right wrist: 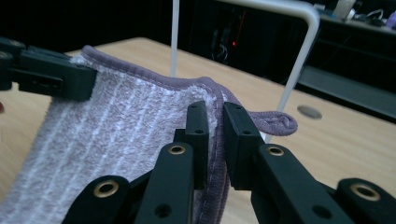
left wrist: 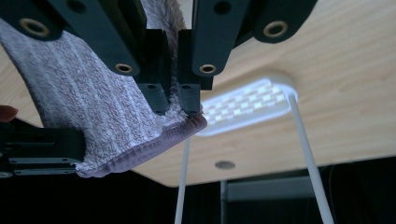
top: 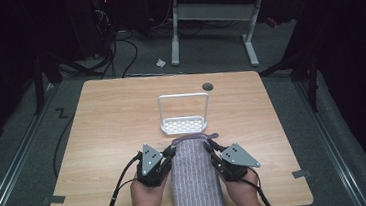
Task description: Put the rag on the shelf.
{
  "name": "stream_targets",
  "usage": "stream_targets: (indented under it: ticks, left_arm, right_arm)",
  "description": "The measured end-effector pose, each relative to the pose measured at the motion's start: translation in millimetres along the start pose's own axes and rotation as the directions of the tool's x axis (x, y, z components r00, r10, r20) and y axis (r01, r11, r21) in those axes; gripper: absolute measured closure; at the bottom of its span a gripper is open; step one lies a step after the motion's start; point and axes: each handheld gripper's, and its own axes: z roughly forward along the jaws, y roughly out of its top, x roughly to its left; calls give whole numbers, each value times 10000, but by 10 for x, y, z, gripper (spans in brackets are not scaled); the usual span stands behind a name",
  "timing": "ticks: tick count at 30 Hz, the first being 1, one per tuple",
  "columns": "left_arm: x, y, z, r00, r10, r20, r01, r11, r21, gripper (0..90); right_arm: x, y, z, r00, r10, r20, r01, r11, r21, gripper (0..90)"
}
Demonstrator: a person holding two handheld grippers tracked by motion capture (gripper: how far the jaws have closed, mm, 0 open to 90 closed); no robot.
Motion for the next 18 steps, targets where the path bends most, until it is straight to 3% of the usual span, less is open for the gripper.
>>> stream_targets:
  ticks: [7, 12, 18]
  left_arm:
    - [27, 254, -63, 9999, -96, 34, 98, 9973, -725, 855]
    - [49, 506, -148, 10000, -19, 92, 31, 9904, -1381, 854]
    - [90, 692, -179, 9999, 129, 35, -122, 9864, -1638, 854]
  right_arm:
    - [-48, 298, -61, 9996, 285, -9, -285, 9962, -823, 814]
    - [-82, 510, -95, 9996, 287, -68, -294, 9901, -1372, 814]
    - [-101, 697, -100, 9997, 207, -159, -232, 9845, -1740, 814]
